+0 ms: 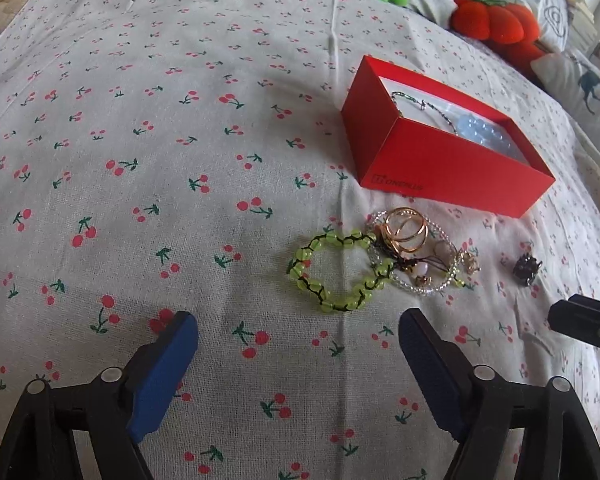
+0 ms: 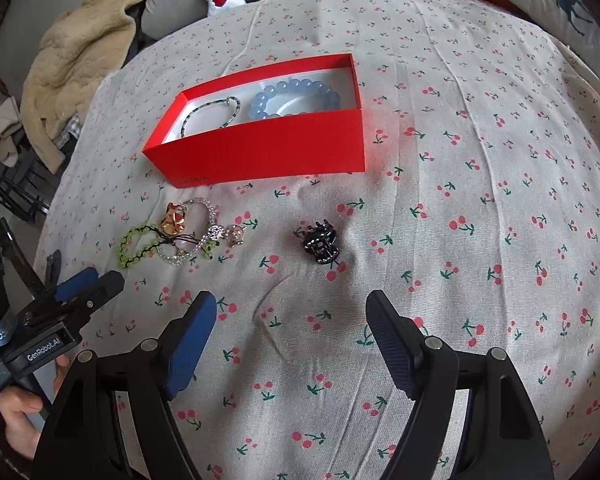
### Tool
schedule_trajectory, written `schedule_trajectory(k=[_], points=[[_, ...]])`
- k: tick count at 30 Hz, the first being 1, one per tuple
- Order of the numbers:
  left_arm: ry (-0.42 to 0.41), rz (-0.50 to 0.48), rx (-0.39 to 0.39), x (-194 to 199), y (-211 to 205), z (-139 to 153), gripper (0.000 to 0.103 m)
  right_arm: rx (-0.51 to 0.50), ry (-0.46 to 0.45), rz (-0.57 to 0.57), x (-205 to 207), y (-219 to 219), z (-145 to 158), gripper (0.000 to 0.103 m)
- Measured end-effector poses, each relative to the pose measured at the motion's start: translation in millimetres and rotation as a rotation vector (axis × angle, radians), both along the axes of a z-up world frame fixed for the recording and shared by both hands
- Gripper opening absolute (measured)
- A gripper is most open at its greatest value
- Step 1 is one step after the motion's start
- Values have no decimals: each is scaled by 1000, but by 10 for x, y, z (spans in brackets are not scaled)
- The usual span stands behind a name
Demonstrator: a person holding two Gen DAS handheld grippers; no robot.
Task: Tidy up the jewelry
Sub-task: 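Move both tools back to the jewelry pile beside the box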
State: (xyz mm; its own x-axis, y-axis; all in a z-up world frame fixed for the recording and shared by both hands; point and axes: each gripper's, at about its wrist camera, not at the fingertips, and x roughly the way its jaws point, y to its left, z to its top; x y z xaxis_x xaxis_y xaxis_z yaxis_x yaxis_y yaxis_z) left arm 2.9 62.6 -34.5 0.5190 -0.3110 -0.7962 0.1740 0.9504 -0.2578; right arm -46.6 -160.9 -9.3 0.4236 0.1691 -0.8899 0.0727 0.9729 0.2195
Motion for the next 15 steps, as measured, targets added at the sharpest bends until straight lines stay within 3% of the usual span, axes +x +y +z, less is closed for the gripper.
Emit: schedule_trajectory(k=[5, 9, 15], points=[[-21, 10, -10, 90, -25, -19, 54, 2, -48, 45, 51, 131, 45, 80], [-17, 33, 6, 158, -54, -36, 40, -18, -45, 64, 101, 192, 11, 80], [9, 42, 95, 242, -145, -53, 32, -48, -49, 62, 149, 199, -32, 80]])
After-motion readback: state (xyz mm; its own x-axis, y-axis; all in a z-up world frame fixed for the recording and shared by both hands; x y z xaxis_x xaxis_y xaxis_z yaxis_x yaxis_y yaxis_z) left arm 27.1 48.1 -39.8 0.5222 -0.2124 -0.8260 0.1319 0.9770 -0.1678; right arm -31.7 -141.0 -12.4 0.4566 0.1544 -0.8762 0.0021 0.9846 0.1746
